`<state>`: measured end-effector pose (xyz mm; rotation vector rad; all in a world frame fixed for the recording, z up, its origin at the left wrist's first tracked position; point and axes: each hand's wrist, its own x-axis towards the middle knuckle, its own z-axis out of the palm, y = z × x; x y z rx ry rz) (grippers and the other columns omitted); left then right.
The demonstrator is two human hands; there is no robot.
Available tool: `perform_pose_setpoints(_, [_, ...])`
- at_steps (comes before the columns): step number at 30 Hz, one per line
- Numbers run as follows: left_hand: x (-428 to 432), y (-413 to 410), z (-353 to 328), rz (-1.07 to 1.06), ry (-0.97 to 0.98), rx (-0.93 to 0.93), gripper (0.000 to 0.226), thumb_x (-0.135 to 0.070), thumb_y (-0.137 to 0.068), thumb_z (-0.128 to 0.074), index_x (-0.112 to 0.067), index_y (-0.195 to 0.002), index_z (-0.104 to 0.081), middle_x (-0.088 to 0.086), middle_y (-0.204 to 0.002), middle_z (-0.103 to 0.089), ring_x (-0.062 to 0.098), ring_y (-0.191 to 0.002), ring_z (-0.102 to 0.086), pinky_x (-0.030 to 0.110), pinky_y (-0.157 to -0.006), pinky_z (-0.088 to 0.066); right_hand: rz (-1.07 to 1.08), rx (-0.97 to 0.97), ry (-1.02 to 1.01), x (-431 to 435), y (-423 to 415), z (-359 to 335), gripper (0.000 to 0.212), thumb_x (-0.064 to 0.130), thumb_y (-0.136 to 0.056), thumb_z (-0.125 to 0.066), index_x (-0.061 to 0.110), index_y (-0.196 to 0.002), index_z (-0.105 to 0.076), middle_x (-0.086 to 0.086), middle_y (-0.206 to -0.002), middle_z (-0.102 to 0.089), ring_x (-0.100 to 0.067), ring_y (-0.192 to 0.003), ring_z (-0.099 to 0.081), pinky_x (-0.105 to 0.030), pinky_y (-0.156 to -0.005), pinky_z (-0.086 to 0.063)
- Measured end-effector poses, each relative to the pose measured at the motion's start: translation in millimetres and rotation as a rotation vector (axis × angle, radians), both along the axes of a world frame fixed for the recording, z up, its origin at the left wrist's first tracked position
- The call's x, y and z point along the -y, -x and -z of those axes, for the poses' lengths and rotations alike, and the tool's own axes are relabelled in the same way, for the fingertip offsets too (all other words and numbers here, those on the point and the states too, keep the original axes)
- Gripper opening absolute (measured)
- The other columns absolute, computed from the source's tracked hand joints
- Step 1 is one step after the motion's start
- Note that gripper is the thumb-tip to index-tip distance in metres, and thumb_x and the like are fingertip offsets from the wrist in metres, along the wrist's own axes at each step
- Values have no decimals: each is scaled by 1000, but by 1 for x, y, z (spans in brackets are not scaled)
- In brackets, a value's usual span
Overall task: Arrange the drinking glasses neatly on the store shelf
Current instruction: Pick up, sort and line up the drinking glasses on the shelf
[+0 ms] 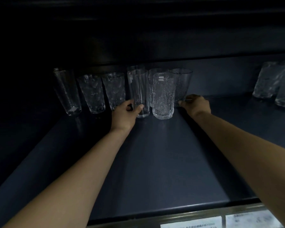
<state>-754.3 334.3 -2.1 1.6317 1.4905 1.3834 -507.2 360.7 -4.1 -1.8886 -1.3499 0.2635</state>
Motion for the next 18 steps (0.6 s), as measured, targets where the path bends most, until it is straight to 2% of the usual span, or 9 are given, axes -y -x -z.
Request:
perform_pose_setpoints(9, [1,1,0,23,0,-11,50,-37,-89,-72,-17,-133,-62,10,-118,-67,19,-108,-63,25,-91,-47,48,162,105,-13,-2,6,46,60,-92,-51,22,-112,-69,-12,-125,-63,-38,-121,-52,-39,-92,-47])
perform_pose_setpoints(15, [1,1,-1,30,11,-27,48,-36,-91,-70,-16,-134,-60,5,-108,-68,18,-105,-64,22,-85,-43,62,214,119,-15,-1,6,51,61,-92,-48,23,-120,-67,-14,-134,-56,-38,-127,-46,-41,-99,-41])
perform_pose_setpoints(18, [2,2,-1,28,21,-21,49,-36,-91,-70,-17,-135,-59,6,-110,-67,17,-104,-63,22,-86,-42,56,208,110,-13,-1,6,50,60,-93,-49,22,-120,-67,-14,-135,-55,-38,-128,-45,-41,-100,-41])
